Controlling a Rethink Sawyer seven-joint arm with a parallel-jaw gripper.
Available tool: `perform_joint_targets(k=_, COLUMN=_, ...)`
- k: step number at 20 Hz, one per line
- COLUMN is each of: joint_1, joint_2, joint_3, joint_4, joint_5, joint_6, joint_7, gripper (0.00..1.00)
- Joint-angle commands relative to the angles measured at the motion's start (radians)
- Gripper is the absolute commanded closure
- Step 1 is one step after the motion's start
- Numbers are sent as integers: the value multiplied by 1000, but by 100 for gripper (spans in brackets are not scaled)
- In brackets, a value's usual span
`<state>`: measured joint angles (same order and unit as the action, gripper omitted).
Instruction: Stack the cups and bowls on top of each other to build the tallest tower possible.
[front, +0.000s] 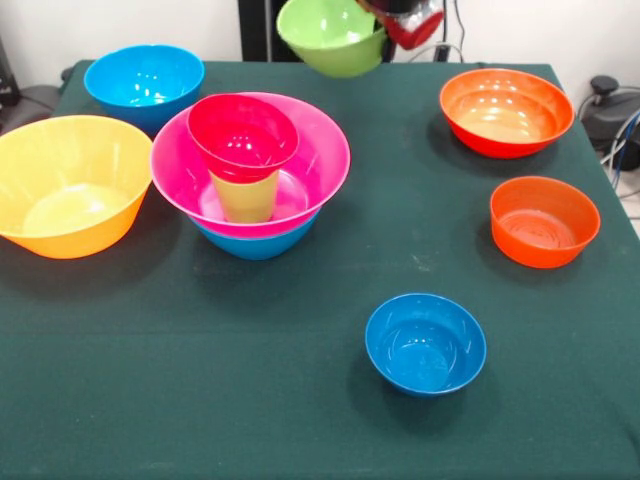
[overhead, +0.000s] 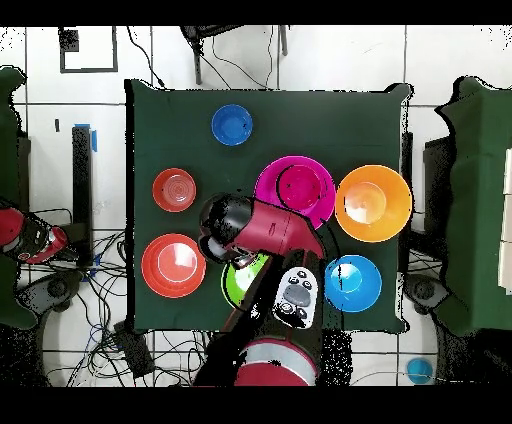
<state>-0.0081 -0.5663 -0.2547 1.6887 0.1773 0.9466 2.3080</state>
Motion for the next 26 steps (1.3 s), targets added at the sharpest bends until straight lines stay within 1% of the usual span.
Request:
perform_joint_targets(k=1, joint_1=9, joint_2=-33, joint_3=40, joint_4=-81, joint_5=-71, joint_6=126, joint_7=40, gripper=100)
perform_joint_targets(k=5, joint_1=21, joint_2=-38, joint_3=4, joint_4=-137, joint_5=-121, joint_6=182, joint_7=30, gripper=100)
perform_joint_targets(k=10, joint_1=31, joint_2=-51, joint_3=-39, joint_4=-257, joint_5=-203, joint_6=284, joint_7=-4, gripper=100)
perform_joint_targets(k=14, joint_1=35, joint_2=-53, joint_3=-43, joint_4=-341, joint_5=-239, joint_6=337, joint_7=-16, gripper=100)
perform_joint_targets(k=17, joint_1=38, joint_2=-64, joint_3=-42, joint_4=-379, joint_5=-259, joint_6=360, joint_7=-20, gripper=100)
perform_joint_targets(k=20, joint_1=36, joint_2=-65, joint_3=-37, joint_4=-407, joint_5=-270, joint_6=363, joint_7=-22, gripper=100)
perform_joint_targets(k=22, joint_1=33, joint_2=-64, joint_3=-33, joint_4=-417, joint_5=-277, joint_6=347, joint_7=-23, gripper=100)
perform_joint_targets(k=26, joint_1=15, joint_2=-60, joint_3=-5, joint_4=-410, joint_5=-248, joint_6=248, joint_7=-25, gripper=100)
